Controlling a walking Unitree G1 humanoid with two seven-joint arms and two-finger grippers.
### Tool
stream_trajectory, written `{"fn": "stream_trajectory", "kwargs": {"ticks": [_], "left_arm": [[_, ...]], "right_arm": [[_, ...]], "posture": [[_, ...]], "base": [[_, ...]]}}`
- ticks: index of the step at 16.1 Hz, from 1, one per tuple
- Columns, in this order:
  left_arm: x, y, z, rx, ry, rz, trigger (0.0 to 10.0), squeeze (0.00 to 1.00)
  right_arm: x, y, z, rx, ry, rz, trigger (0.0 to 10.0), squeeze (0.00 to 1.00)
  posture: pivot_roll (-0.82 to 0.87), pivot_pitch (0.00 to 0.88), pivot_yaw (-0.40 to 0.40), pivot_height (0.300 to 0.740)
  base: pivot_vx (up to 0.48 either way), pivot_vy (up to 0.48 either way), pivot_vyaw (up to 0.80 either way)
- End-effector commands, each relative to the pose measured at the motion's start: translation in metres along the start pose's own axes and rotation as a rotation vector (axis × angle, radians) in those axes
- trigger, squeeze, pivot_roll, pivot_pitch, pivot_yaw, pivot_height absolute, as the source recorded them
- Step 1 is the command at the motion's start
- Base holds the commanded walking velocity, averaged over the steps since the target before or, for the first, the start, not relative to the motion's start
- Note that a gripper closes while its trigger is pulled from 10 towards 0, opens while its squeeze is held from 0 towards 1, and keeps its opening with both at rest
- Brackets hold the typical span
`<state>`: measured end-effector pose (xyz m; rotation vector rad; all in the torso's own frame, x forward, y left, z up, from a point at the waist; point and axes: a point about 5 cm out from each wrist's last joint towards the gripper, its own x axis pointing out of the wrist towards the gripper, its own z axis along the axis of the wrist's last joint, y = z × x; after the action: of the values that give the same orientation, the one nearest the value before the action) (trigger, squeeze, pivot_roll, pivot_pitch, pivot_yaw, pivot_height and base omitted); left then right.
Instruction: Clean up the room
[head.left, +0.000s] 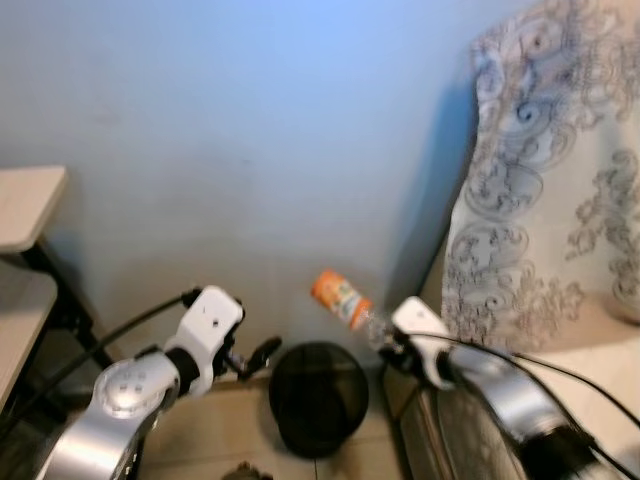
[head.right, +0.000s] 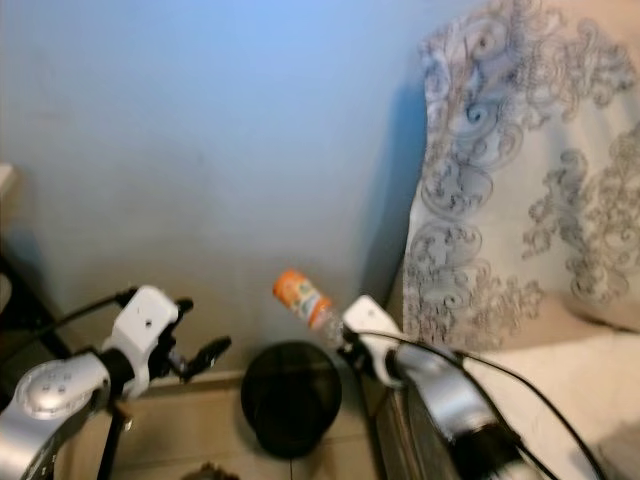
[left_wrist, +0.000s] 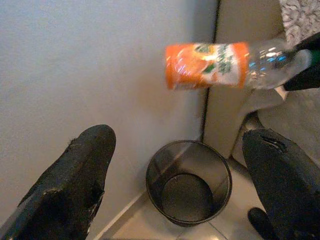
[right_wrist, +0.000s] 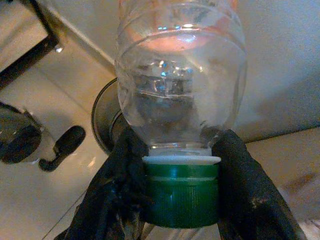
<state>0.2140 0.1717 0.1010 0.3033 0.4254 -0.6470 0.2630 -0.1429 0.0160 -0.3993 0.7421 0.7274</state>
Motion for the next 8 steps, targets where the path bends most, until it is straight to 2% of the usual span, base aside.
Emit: {"fn": "stream_trajectory", "kwargs": {"ticks": [1,2,4,8], "left_arm": [[0.0,-0.003,0.0,0.001,0.011,-0.034,10.0,0.0],[-0.001,-0.006,0.0,0.006,0.016,-0.061,10.0,0.0],[-0.004,-0.011,-0.002,0.026,0.045,-0.132,10.0,0.0],[-0.008,-0.01,-0.003,0.065,0.083,-0.181,10.0,0.0]], "right_arm": [[0.005,-0.001,-0.003,-0.018,0.04,-0.006,10.0,0.0],[0.014,0.005,-0.004,-0.025,0.075,0.014,10.0,0.0],[0.038,0.027,-0.008,-0.069,0.178,0.074,10.0,0.0],[0.055,0.044,0.0,-0.104,0.222,0.084,10.0,0.0]], "posture": [[0.03,0.0,-0.042,0.74],[0.03,0.0,-0.043,0.74],[0.04,0.0,-0.051,0.74],[0.05,0.0,-0.064,0.74]], "base": [[0.0,0.0,0.0],[0.0,0.0,0.0],[0.0,0.0,0.0],[0.0,0.0,0.0]]}}
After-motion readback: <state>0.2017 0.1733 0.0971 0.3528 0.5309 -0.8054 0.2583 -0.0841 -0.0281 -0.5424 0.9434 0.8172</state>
